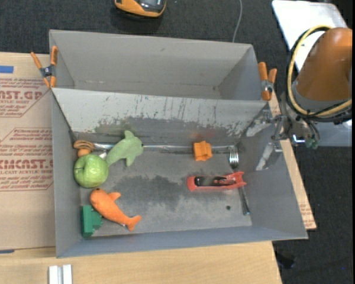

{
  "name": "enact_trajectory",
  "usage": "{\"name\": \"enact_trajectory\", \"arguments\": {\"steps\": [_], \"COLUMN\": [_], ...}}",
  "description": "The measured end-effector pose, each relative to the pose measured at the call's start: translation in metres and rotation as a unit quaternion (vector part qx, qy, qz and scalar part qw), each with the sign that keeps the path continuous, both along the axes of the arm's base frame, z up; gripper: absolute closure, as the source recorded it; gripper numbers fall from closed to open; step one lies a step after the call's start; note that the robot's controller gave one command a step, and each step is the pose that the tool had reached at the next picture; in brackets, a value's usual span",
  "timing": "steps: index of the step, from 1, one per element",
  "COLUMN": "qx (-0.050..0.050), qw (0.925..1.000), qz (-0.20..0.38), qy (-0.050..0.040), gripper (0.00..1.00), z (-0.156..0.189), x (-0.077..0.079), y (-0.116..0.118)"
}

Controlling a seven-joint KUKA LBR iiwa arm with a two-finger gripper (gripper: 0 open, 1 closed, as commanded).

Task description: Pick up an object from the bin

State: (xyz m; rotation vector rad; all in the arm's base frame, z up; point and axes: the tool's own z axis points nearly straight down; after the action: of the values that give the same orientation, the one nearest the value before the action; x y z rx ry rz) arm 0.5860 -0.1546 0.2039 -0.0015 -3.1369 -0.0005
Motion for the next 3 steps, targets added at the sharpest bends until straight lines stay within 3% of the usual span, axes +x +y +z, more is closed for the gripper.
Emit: {"name": "enact_trajectory", "arguments": {"steps": [1, 2, 3], "qx": [-0.001, 0.0, -0.001], "qw": [1.0, 0.9995, 0.9917], "qz": [0.001, -0.032, -0.128], "qy": [-0.0038, -0.0054, -0.0094], "gripper": [0.0, 0.0, 0.0], "z": [0.005, -0.074, -0.108], "x": [0.002, -0.026, -0.038], "y": [0.001, 0.018, 0.023]}}
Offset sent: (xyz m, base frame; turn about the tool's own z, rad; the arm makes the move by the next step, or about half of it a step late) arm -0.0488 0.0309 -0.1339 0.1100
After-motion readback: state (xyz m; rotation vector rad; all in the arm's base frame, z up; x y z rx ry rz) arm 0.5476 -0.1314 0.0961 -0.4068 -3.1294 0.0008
